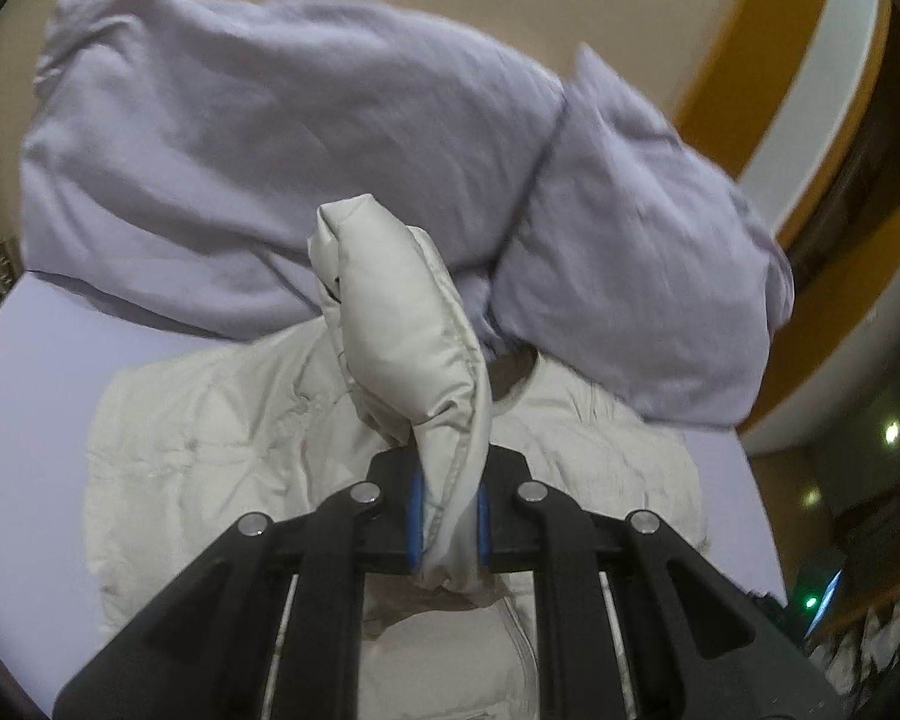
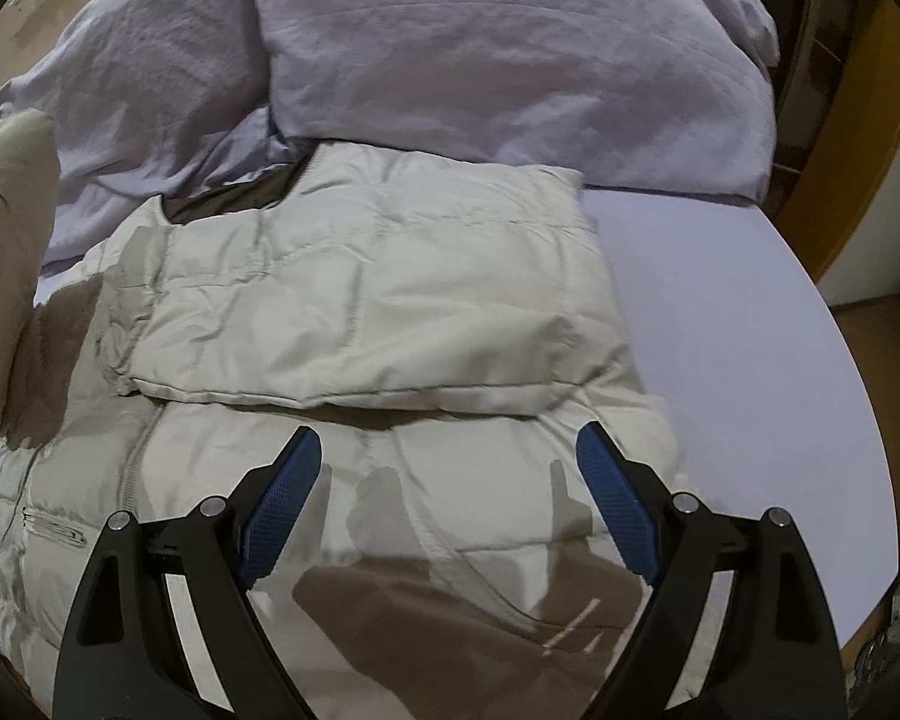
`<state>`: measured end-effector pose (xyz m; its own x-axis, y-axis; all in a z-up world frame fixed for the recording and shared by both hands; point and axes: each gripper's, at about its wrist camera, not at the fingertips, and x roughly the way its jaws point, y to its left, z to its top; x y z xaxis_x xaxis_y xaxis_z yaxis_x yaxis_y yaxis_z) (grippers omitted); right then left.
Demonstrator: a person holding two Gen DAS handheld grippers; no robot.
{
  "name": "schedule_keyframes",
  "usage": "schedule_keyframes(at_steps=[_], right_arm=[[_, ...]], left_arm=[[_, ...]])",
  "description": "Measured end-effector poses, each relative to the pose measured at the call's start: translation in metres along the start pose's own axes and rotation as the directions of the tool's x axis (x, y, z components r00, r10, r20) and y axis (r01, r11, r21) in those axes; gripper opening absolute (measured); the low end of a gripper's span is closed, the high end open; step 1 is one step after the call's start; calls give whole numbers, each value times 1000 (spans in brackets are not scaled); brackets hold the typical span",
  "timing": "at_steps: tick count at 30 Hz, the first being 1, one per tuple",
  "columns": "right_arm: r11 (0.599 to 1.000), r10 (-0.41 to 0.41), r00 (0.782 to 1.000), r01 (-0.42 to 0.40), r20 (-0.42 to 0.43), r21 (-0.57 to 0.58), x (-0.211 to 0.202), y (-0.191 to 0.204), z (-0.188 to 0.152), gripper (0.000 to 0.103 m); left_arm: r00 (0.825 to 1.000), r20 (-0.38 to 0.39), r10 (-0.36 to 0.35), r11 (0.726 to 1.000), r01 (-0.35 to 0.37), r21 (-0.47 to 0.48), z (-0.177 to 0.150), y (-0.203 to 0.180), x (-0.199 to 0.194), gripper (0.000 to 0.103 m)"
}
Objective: Fold large clothes
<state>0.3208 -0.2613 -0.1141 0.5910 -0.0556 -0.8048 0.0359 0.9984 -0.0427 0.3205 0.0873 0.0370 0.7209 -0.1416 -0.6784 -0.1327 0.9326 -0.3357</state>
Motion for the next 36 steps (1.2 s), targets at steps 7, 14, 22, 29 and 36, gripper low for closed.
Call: schedule_keyframes(at_steps=[7,14,22,29,36], right_arm=[[999,-20,1000,20,-25,33,5,-12,-10,89],[999,-28,999,30,-38,43,8,-14,-13,89],[998,-34,999,36,-35,46,7,-14,-10,89],[999,-34,999,36,-40,41,8,-11,-12,89],[998,-34,998,37,-56,52,13,-9,-13,89]], left_arm=[[990,-141,15,997,-4,78,-37,-28,56,14],[980,-200,21,992,4,125,-50,-38,74,35],[987,-152,50,992,-31,125,-36,-25,75,50],[973,-194,126,986,-102,131,-50,-6,106,48],[961,-176,214,956,-168,241,-72,-12,129,49]])
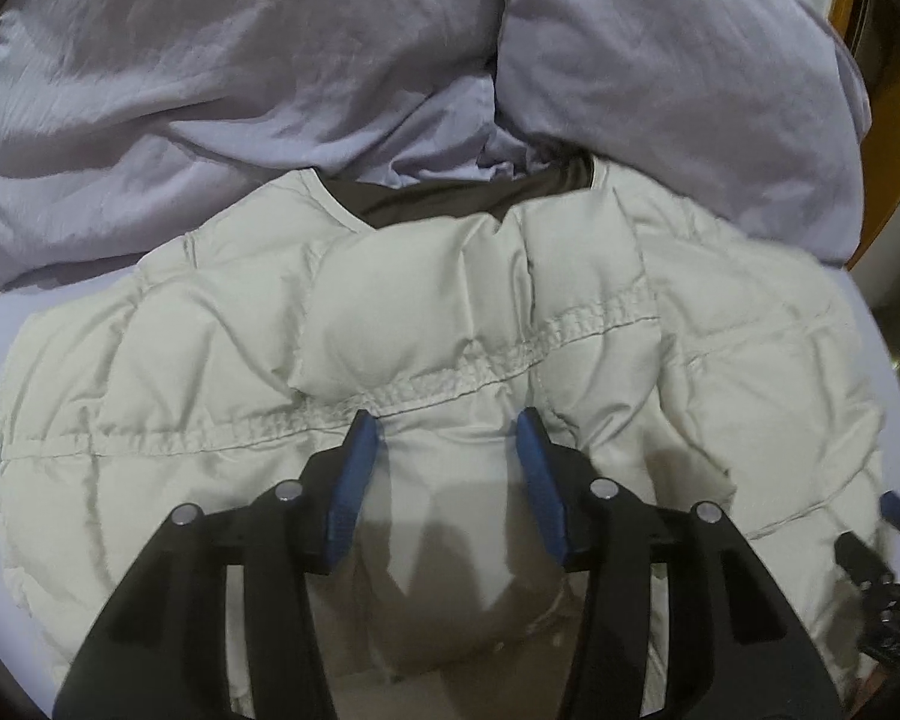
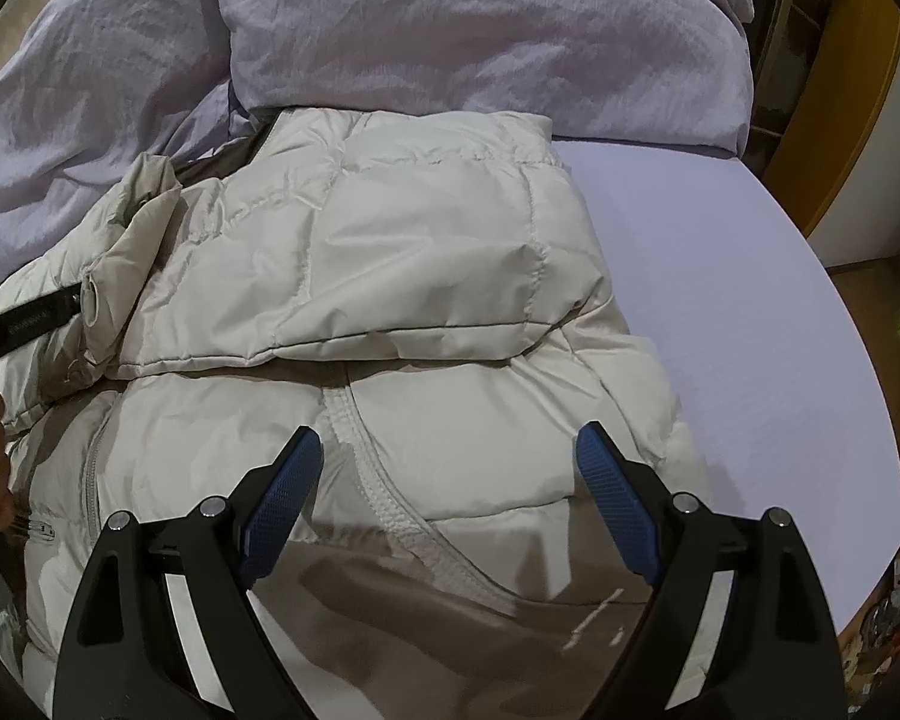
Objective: Fold large clothes
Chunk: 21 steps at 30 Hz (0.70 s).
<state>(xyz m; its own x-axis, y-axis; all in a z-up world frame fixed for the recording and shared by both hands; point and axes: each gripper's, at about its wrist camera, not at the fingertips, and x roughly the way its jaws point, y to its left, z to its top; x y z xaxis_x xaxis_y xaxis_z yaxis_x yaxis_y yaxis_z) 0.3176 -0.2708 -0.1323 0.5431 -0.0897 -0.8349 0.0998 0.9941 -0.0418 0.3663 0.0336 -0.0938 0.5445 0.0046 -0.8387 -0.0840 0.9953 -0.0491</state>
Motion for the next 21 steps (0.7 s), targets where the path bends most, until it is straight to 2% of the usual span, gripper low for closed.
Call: schedule_keyframes(at_steps=[12,15,18,21], right_arm=[[1000,-13,1000,13,-2,7,1,3,2,92],[1000,-11,1000,11,2,1,-3,4,0,92],[1000,-11,1000,11,11,-10,-8,7,-2,92],[1000,-9,1000,9,20,-24,-14,9,-6,92]], left_arm=[[1000,-13,10,1000,-10,12,1,0,9,49],[1000,1,-7,1000,7,4,-3,5,-3,52],[1000,17,-25,1000,25,-8,-11,11,-18,60],[999,35,-23,1000,24,-21,-29,25,-39,63]])
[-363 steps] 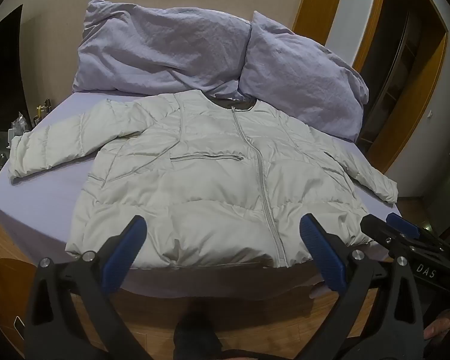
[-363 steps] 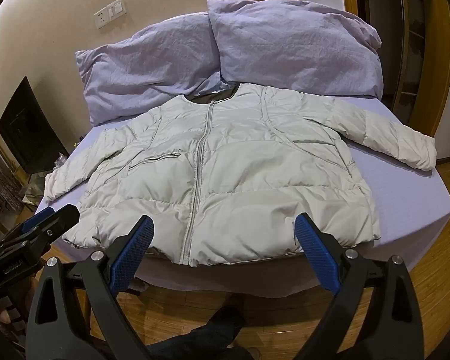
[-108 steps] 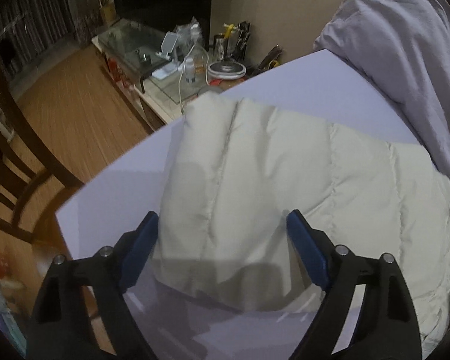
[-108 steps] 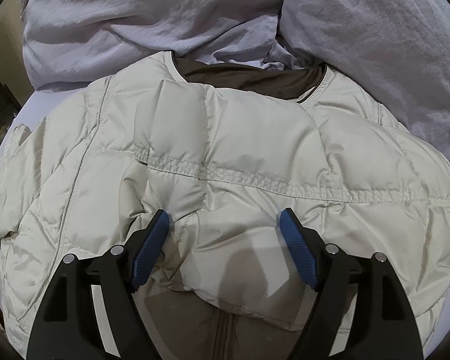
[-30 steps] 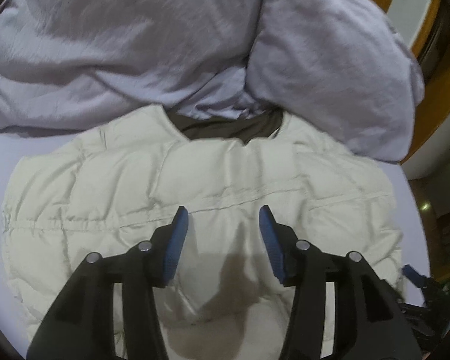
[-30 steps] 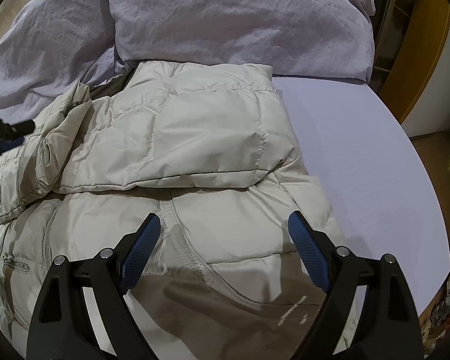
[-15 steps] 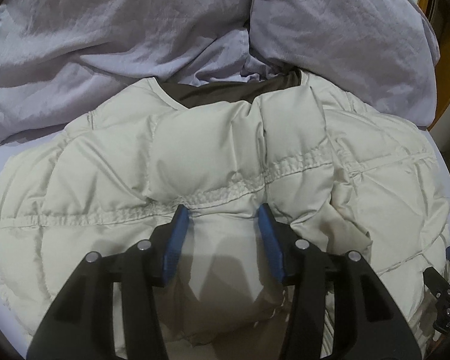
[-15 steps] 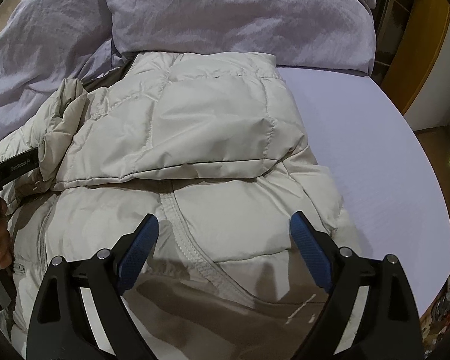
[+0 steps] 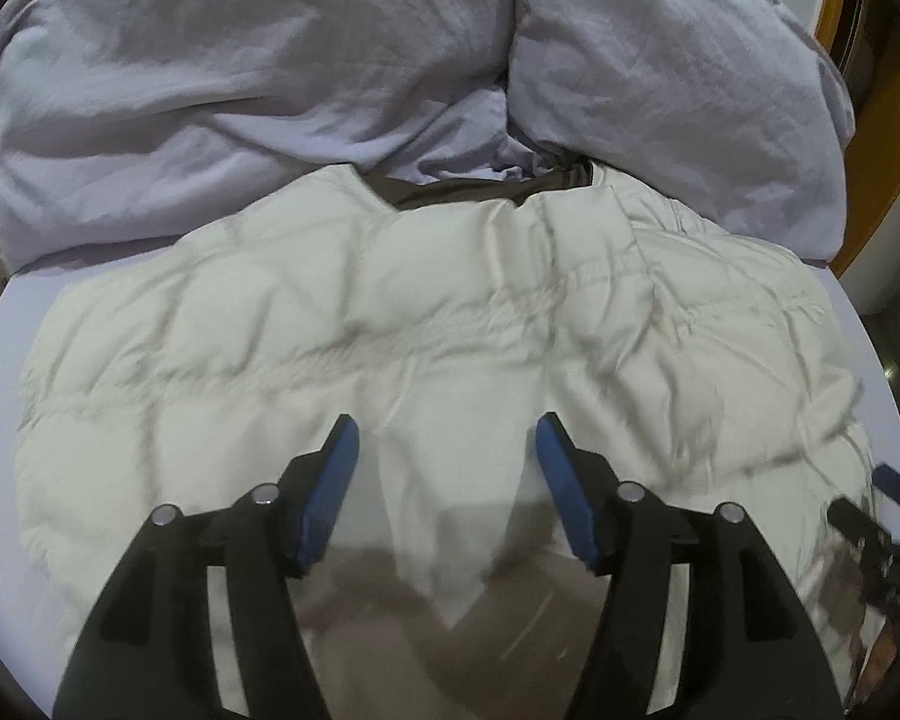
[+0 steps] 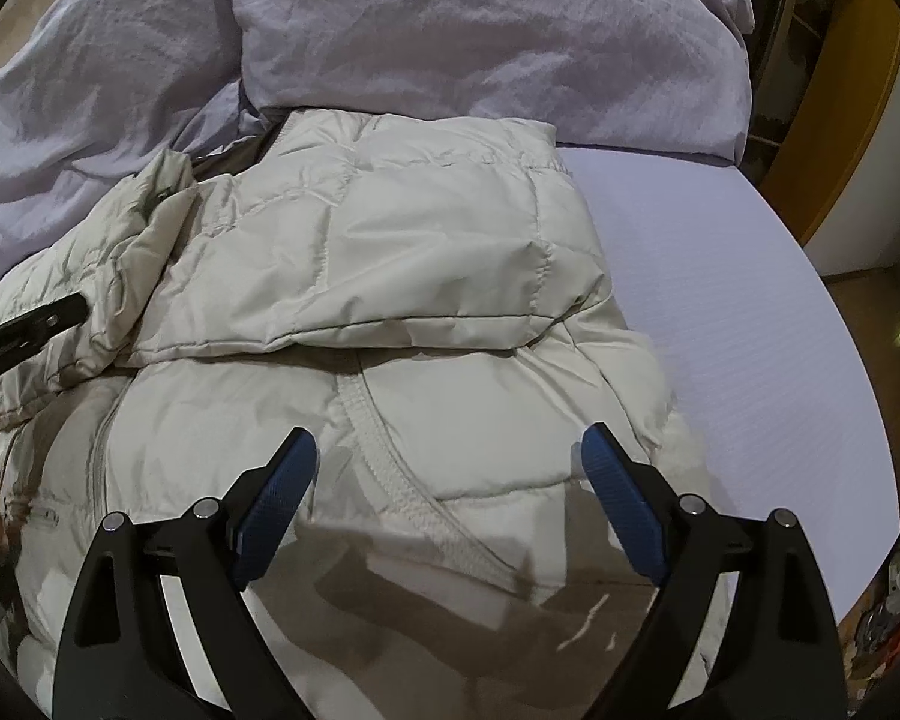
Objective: Fold large clothes
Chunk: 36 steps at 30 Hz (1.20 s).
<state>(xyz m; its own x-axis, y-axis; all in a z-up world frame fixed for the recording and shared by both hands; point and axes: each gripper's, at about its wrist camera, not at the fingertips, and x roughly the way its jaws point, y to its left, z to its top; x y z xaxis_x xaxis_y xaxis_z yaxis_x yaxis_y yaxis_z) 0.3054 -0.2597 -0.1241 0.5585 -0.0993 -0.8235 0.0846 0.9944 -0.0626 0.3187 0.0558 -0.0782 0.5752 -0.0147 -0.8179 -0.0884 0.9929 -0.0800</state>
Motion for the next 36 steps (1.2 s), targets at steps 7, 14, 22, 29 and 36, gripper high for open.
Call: schedule_keyframes(at_steps=[7,14,22,29,36], right_arm=[[999,8,1000,-7,14,-43,-20,-1,-20,92],[1000,-4,1000,4,-2,-24,-43,-35,-56,92],[997,0,998,5,-63,83,-57,-96,-98,92],[984,71,991,-52,-112,170,-55,-113,-122,92],[972,152,978,-121,-144,203,-43,-110,-132,88]], left_arm=[[999,19,40,996,-39,-81,-50,53,-53,68],[996,8,84,981,-81,-179,-119,111,-106,70],[996,-33,89,955,-94,-283,-194,142,-138,71],[997,-50,56,936,-69,-346,-226,152,-141,71],[998,-48,35,922,-51,-383,-236,149,-134,71]])
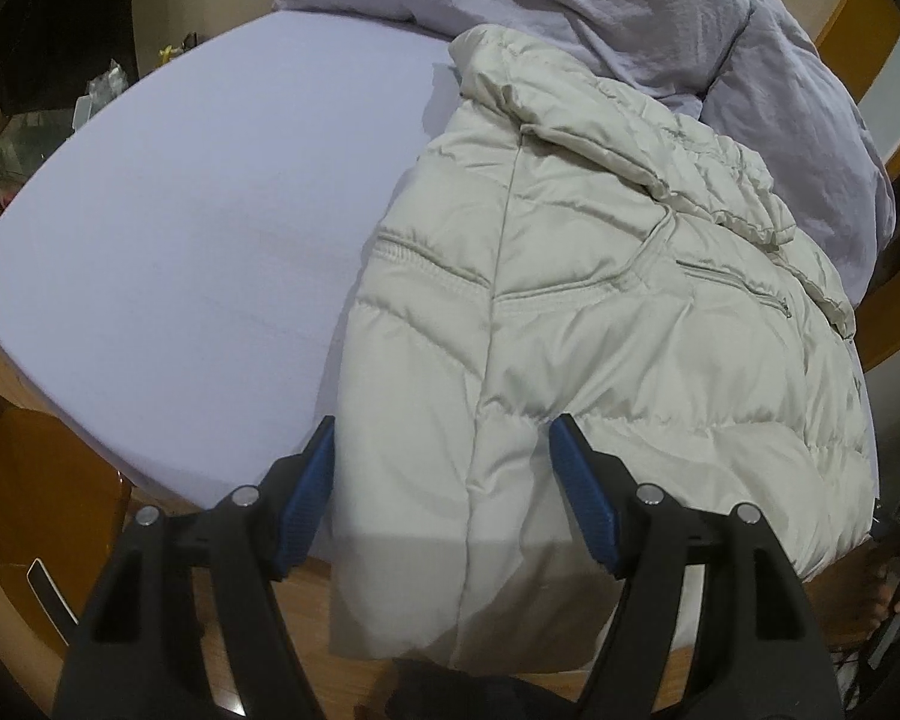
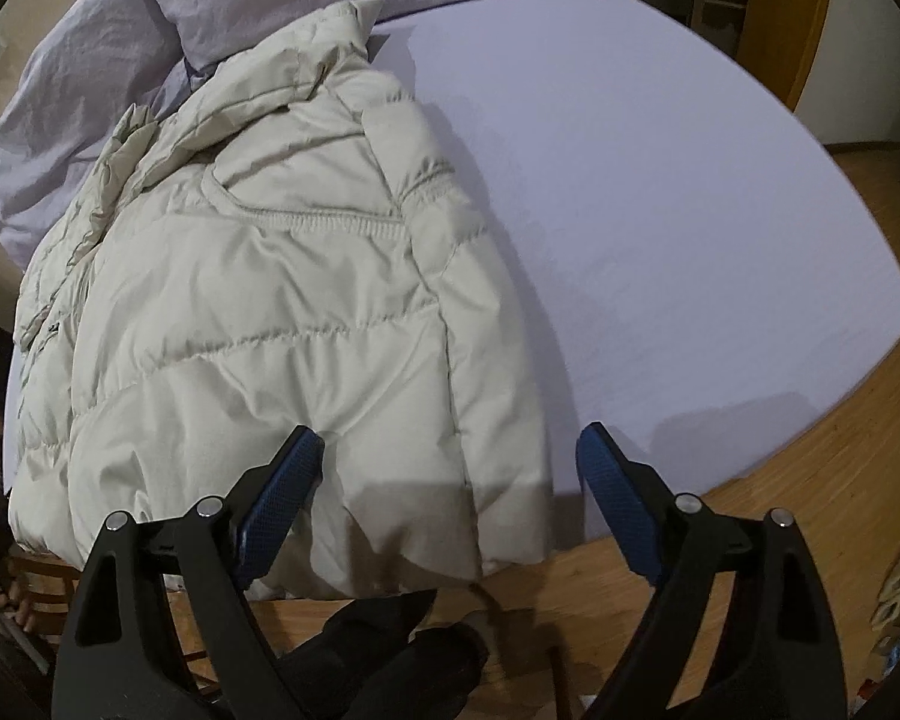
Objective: Fold large clothes
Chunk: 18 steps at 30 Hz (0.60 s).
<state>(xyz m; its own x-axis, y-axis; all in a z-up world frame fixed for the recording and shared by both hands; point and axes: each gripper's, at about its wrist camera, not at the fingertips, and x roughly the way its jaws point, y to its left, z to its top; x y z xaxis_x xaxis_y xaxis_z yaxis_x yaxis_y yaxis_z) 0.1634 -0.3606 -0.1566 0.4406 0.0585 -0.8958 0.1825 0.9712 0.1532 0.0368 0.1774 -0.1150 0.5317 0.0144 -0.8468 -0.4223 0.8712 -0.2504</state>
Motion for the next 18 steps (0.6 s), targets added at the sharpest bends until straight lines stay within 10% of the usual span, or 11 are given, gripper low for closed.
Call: schedule_keyframes(at_steps=[6,13,18], right_arm=[[999,-3,999,5,34,-50,0,6,-4,71],[996,64,997,-61,48,-67,-3,16,-6,19],[994,92,991,-86,94,-65,-16,17,-1,11]], left_arm=[[1000,8,0,1000,0,13,-3,-2,-1,62],[998,22,-60,998,60,-22,-8,-5,-6,26],[997,57,-54,998,55,-13,-3,-15,-20,14]])
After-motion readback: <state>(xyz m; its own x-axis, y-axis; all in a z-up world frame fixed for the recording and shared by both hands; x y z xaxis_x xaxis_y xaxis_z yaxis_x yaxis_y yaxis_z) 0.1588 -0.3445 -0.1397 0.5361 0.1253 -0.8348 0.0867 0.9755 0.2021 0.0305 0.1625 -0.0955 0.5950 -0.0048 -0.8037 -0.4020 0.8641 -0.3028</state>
